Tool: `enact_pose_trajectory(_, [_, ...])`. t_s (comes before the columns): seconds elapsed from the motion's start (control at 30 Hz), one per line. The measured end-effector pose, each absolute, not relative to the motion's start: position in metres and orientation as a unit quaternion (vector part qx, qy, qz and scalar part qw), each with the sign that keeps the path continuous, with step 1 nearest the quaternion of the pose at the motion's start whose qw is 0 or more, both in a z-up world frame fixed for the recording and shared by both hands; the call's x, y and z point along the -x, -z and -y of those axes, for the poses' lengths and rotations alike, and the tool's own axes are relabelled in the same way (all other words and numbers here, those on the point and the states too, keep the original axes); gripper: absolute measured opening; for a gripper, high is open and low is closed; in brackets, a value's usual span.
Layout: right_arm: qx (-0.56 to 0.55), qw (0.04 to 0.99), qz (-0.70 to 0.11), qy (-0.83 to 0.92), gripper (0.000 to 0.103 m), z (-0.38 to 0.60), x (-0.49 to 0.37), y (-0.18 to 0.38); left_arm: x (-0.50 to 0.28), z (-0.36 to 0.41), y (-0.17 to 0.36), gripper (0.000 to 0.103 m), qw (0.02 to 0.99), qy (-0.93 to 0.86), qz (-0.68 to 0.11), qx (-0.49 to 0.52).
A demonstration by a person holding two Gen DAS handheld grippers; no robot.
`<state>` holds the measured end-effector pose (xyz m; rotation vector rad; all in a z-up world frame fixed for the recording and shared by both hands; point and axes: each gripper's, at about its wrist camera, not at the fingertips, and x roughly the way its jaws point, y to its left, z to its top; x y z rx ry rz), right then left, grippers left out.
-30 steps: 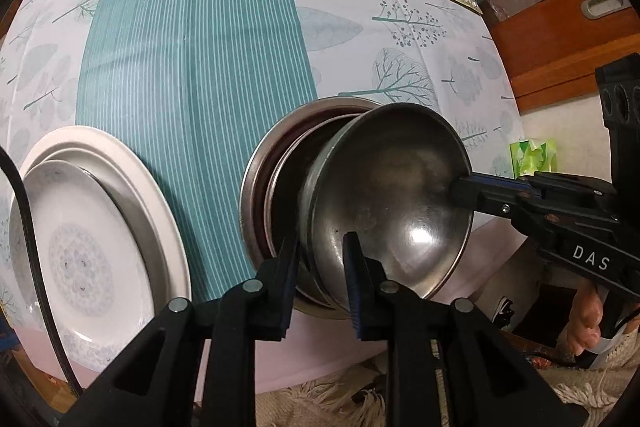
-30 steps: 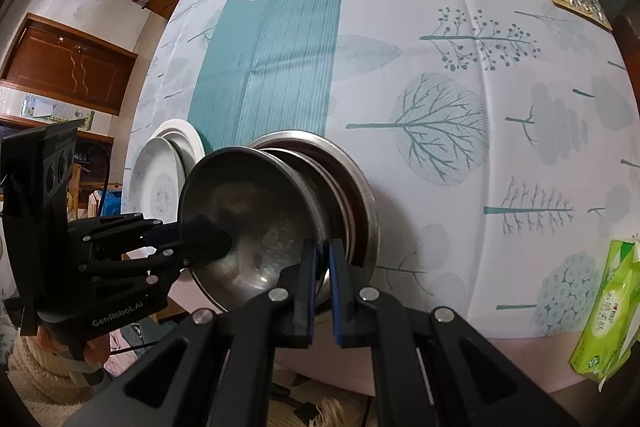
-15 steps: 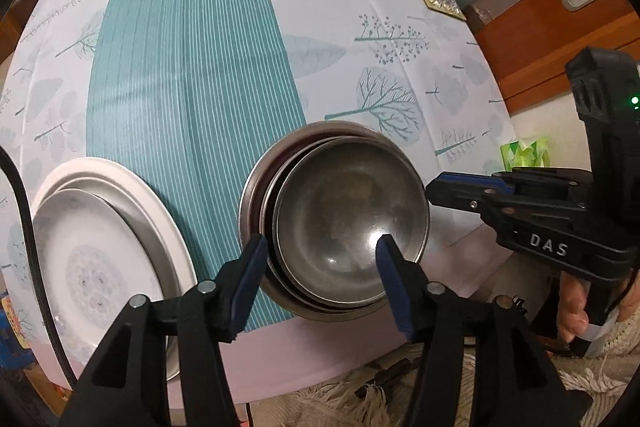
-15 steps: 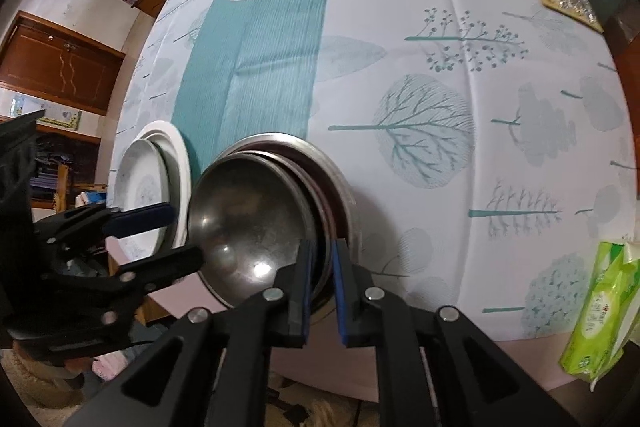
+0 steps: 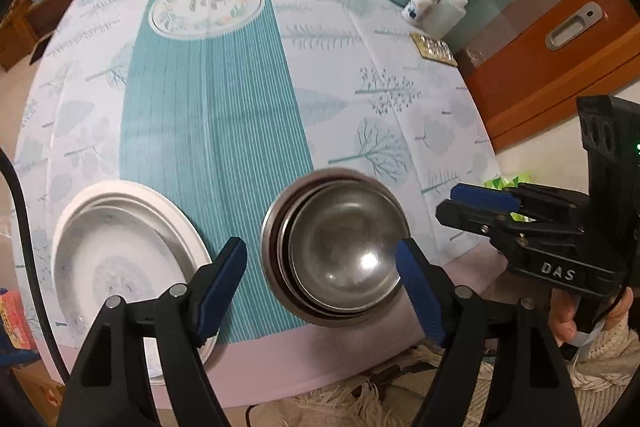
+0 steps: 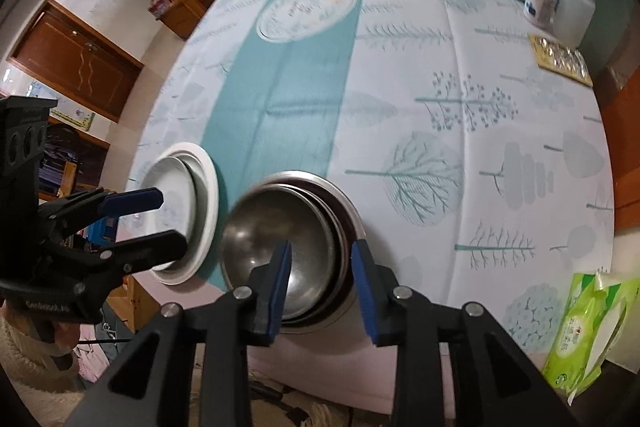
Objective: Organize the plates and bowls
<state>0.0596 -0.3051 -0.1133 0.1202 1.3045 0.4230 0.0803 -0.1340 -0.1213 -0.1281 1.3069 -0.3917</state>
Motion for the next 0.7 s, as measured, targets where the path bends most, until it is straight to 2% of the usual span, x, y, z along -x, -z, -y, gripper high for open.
enact_pose_trajectory(0.1, [-0.053,0.783,-0.586,-0.204,0.033,0.302,-0.055,0.103,-0.076,0.134,0.112,0.076,0.788,0.176,-0.587,0.055])
enact_pose_trajectory(0.13, [-0.052,0.788,-0.577,-0.206,0.033,0.302,-0.053,0.098,-0.074,0.135,0.110,0.079,0.793,0.174,-0.581,0.055])
enact_pose_trajectory(0.2, [-0.046,0.797,-0.566,-0.206,0.040,0.300,-0.050,0.093,-0.070,0.135,0.109,0.084,0.802,0.170,-0.570,0.057])
enact_pose_trajectory(0.4, [-0.041,0.805,-0.554,-0.208,0.049,0.299,-0.047,0.091,-0.068,0.135,0.131,0.084,0.798,0.153,-0.579,0.064])
enact_pose_trajectory(0.7, [-0.059,0.776,-0.600,-0.184,0.049,0.305,-0.053,0.139,-0.069,0.132,0.184,0.084,0.758,0.147,-0.628,0.098])
